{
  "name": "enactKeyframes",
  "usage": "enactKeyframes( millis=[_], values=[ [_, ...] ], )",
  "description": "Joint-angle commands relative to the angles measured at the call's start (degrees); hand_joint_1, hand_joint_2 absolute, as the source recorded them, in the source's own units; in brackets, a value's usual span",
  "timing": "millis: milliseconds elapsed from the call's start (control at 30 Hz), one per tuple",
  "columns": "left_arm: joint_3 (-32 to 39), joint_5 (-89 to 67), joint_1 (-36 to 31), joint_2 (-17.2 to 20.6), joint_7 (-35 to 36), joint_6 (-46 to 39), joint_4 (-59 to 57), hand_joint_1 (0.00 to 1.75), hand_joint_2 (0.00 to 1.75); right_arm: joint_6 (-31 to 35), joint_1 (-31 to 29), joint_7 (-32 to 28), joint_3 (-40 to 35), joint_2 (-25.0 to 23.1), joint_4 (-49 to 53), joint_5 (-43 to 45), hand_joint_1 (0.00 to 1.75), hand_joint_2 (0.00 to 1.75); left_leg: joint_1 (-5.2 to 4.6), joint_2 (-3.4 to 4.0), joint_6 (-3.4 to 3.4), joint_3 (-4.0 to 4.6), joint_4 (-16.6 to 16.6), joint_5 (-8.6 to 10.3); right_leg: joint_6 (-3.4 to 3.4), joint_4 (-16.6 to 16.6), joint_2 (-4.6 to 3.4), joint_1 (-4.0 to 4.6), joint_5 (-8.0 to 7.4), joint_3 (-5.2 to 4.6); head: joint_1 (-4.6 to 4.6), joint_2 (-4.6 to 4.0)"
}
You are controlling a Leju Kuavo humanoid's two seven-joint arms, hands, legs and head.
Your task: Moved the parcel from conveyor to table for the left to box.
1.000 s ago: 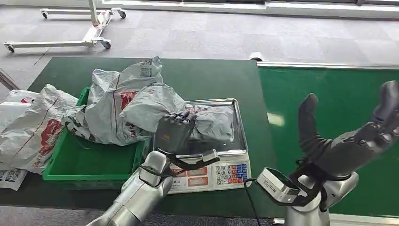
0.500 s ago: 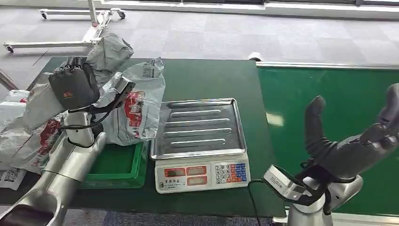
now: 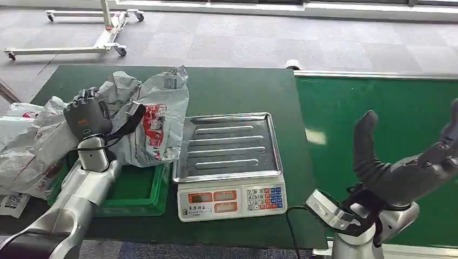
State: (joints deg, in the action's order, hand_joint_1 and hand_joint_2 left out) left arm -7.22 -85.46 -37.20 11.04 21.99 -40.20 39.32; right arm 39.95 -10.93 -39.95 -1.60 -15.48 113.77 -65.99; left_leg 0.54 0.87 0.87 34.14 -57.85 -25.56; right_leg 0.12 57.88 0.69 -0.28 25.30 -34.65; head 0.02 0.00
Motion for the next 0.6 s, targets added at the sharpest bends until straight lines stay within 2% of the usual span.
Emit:
enactKeyframes(
  millis=[33,133,167,200,233,267,300,367,400,433,467,500,567,600],
  values=[
    [10.2,-2.4,-1.8,-3.7,-3.8,0.2,-2.3,0.0,0.0,0.0,-0.8,0.0,2.8,-1.1,-2.2,0.3,0.0,1.75,0.02,-0.17,-0.04,-0.06,0.1,0.04,0.02,-0.1,0.05,0.01,-0.01,0.11,0.0,0.0],
    [13.8,-0.9,-1.8,-5.1,-6.7,0.2,-1.0,0.0,0.0,0.0,-1.7,0.0,3.4,-1.3,-3.7,0.4,0.0,1.75,0.04,-0.13,-0.03,0.01,0.0,0.01,0.02,0.0,0.05,0.04,0.0,0.05,0.0,0.0],
    [15.3,0.6,-2.9,-6.4,-8.7,0.2,-3.7,0.0,0.0,0.0,-2.5,0.0,3.8,-1.3,-5.2,0.7,0.0,1.75,0.03,-0.18,-0.05,-0.02,0.0,0.03,0.03,-0.1,0.07,0.02,-0.01,0.08,0.0,0.0],
    [18.1,5.7,-4.4,-8.2,-15.0,0.2,-6.5,0.0,0.0,0.0,-2.3,0.0,4.0,-1.2,-6.1,1.4,0.0,1.75,0.02,-0.15,-0.04,-0.02,0.0,0.02,0.02,-0.1,0.07,0.02,0.0,0.08,0.0,0.0],
    [18.9,8.7,-5.0,-8.7,-18.4,0.2,-6.5,0.0,0.0,0.0,-3.3,1.6,3.6,-0.5,-7.5,1.1,0.0,1.75,0.02,-0.18,-0.06,-0.03,0.1,0.04,0.03,-0.1,0.07,0.01,-0.03,0.11,0.02,0.0],
    [18.9,9.9,-3.8,-9.3,-19.4,0.2,-5.0,0.0,0.0,0.0,-1.5,0.0,4.0,-1.9,-6.8,1.1,0.0,1.75,0.02,-0.21,-0.05,-0.04,0.0,0.03,0.03,-0.1,0.13,0.02,0.0,0.13,0.0,0.0],
    [19.3,12.9,-4.4,-11.1,-22.9,0.2,-4.0,0.0,0.0,0.0,-3.7,0.7,5.1,0.3,-10.9,3.5,0.0,1.75,0.02,-0.27,-0.06,-0.07,0.1,0.06,0.04,-0.1,0.16,0.01,-0.01,0.17,0.0,0.0],
    [19.8,23.9,-2.2,-15.1,-32.0,3.2,2.3,0.0,0.0,0.0,-0.6,0.0,5.1,0.8,-11.3,5.7,0.0,1.75,0.04,-0.35,-0.07,-0.02,0.1,0.07,0.05,-0.1,0.26,0.03,-0.01,0.2,0.0,0.0],
    [19.1,28.1,-0.2,-16.0,-34.9,5.4,6.3,0.0,0.0,0.0,-3.2,0.0,6.2,0.4,-15.2,5.6,0.0,1.75,0.03,-0.45,-0.1,-0.03,0.1,0.1,0.08,-0.2,0.33,0.02,-0.04,0.25,0.0,0.0],
    [17.6,31.6,1.6,-16.6,-36.7,6.9,10.4,0.0,0.0,0.0,-2.9,0.0,6.4,0.5,-15.7,6.1,0.0,1.75,0.06,-0.4,-0.07,-0.05,0.1,0.05,0.06,-0.2,0.3,0.05,-0.01,0.24,0.0,0.0],
    [17.8,34.9,1.9,-17.5,-39.3,9.2,13.1,0.0,0.0,0.0,-5.8,0.7,7.1,2.6,-19.3,8.1,0.0,1.75,0.04,-0.31,-0.1,-0.09,0.1,0.06,0.08,-0.2,0.18,0.02,-0.06,0.26,0.0,0.0],
    [15.0,39.8,5.5,-17.9,-40.5,10.9,19.2,0.0,0.0,0.0,-3.0,0.0,6.7,1.0,-18.3,8.1,0.0,1.75,0.01,-0.35,-0.08,-0.03,0.1,0.04,0.1,-0.1,0.22,-0.01,-0.04,0.21,0.02,0.0],
    [10.5,49.8,9.4,-17.9,-44.7,14.5,28.2,0.0,0.0,0.0,-3.3,0.0,7.0,1.4,-20.6,9.5,0.0,1.75,0.0,-0.25,-0.08,-0.05,0.1,0.0,0.09,-0.1,0.13,-0.04,-0.04,0.21,0.02,0.0],
    [9.6,52.5,10.2,-18.4,-46.4,16.2,30.5,0.0,0.0,0.0,-3.8,1.5,6.0,3.6,-21.4,11.3,0.0,1.75,0.04,-0.2,-0.11,-0.11,0.1,-0.03,0.11,-0.3,0.05,0.0,-0.06,0.3,0.0,0.0]
  ],
)
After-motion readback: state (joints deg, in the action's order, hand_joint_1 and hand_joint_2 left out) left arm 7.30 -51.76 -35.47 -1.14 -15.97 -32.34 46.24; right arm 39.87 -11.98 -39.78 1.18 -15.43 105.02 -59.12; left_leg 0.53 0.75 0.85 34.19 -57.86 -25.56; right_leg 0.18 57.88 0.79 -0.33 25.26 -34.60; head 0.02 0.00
